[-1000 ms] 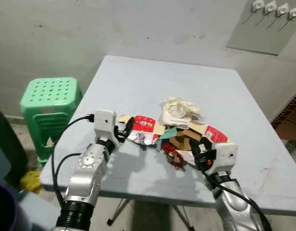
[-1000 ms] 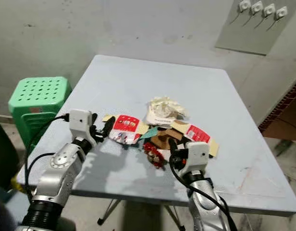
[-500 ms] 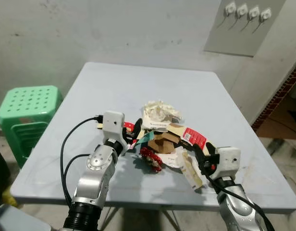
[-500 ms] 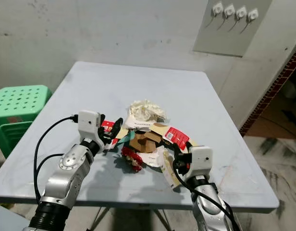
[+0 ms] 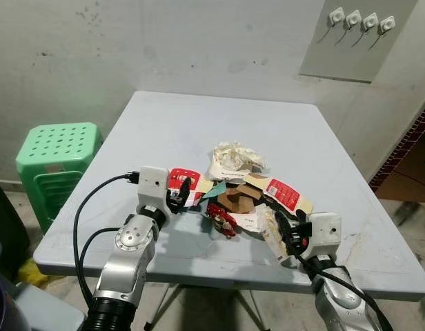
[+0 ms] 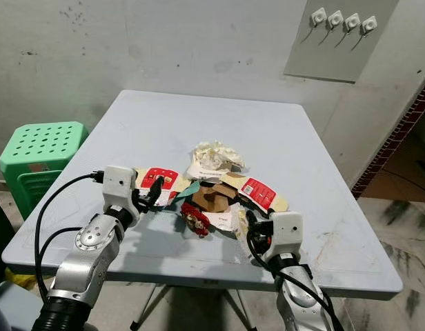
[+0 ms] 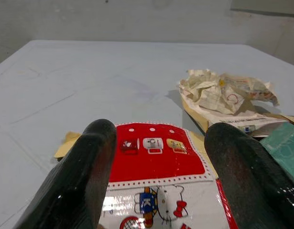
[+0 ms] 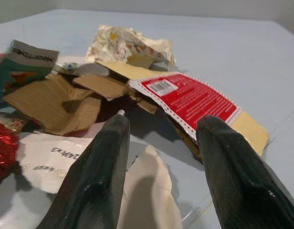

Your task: Picking trash to rubbish bin

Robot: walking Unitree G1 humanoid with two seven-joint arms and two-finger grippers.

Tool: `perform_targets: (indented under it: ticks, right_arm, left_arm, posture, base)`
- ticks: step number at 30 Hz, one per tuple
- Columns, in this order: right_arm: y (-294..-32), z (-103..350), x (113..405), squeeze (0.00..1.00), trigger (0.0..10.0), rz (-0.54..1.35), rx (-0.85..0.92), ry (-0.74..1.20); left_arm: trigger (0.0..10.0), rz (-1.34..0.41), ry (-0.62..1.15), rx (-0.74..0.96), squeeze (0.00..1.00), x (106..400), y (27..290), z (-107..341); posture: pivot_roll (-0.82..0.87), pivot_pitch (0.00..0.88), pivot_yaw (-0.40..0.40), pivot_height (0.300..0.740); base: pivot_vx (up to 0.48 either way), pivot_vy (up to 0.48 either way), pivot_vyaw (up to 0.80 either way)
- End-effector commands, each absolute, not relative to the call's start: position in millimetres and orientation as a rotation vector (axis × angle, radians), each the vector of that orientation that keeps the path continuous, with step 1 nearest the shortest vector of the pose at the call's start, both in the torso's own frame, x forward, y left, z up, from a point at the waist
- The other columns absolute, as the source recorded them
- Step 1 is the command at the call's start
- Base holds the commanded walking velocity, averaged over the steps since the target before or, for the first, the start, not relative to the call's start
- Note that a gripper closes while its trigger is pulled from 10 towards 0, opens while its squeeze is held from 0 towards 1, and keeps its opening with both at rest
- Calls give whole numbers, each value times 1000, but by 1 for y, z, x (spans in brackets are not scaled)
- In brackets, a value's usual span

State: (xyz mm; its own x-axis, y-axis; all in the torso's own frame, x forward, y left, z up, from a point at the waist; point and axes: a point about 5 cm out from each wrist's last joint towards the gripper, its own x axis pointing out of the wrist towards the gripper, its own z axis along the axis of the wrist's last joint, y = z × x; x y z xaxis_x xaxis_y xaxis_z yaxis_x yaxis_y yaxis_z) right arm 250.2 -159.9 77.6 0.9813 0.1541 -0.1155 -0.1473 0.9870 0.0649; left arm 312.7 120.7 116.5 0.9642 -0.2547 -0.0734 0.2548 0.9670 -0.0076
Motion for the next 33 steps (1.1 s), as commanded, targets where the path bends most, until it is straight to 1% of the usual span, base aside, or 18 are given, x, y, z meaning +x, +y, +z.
perform_targets:
  ticks: [1,3,10,16,18,19,29,33]
  right_arm:
    - [-165,83,250,1000,10000,131,63,104]
    - [-163,84,248,1000,10000,163,104,87]
    - [-160,86,248,1000,10000,182,126,67]
    - [-162,87,248,1000,10000,162,103,68]
    - [-164,86,249,1000,10000,143,77,67]
    - [-163,86,249,0,10000,152,91,68]
    - [-161,84,248,0,10000,159,116,85]
    - [-161,85,248,0,10000,168,85,73]
  left_arm:
    - [10000,-272,44,3,0,312,119,123]
    - [10000,-272,38,-25,0,310,121,124]
    - [10000,-281,35,-22,0,309,118,125]
    - [10000,-304,26,-35,0,308,117,128]
    - [10000,-302,22,-42,0,309,118,129]
    - [10000,-303,22,-42,0,309,118,129]
    - [10000,-297,31,-59,0,308,117,129]
    - [10000,-250,41,-90,0,310,118,129]
  posture:
    - [-47,0,-66,740]
    - [-44,0,-64,740]
    - [-44,0,-59,740]
    - [-45,0,-55,740]
    - [-44,0,-55,740]
    - [-44,0,-55,740]
    - [-45,0,-59,740]
    - [-47,0,-60,740]
  base:
    - [0,0,0]
    - [0,0,0]
    - [0,0,0]
    - [0,0,0]
    - [0,-480,0]
    - [0,-480,0]
    - [0,-480,0]
    - [0,0,0]
